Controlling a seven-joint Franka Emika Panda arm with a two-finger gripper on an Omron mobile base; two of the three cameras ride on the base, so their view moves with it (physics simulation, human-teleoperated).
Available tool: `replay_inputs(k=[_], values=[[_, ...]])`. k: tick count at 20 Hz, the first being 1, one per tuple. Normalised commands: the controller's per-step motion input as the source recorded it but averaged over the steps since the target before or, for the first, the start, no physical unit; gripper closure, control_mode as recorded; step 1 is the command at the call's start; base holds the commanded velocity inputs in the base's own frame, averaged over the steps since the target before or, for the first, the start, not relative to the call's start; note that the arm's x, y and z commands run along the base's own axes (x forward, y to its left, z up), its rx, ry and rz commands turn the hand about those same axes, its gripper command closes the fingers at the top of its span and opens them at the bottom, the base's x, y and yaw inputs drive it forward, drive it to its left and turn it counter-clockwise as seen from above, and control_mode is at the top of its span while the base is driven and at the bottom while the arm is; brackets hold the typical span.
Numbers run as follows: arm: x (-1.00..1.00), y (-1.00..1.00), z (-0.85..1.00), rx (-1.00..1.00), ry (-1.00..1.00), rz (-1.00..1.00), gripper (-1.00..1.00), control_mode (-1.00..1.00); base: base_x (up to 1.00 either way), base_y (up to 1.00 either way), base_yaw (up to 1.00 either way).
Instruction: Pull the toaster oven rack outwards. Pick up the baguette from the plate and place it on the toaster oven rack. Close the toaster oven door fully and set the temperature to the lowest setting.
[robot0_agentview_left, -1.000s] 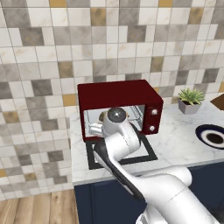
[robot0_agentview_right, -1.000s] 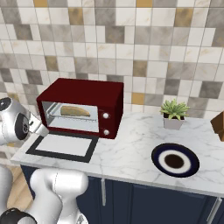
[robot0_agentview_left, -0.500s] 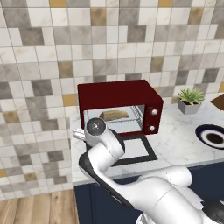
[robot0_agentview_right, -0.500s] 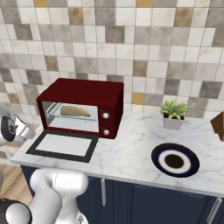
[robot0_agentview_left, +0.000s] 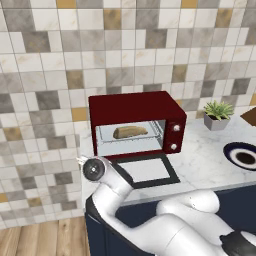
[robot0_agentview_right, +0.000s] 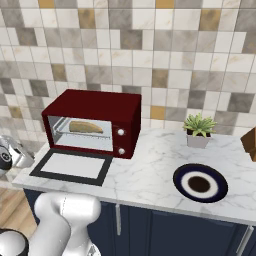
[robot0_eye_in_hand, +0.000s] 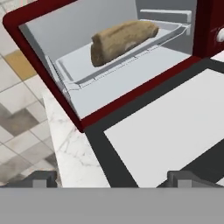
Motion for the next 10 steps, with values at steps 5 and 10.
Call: replay_inputs(k=[5,10], values=[[0.00,0.02,-0.37,0.00,-0.14,-0.05,-1.00,-1.00,0.00,0.00,0.00],[0.00,0.17,-0.44,0.00,-0.01,0.00,-1.00,-1.00,0.00,0.00,0.00]])
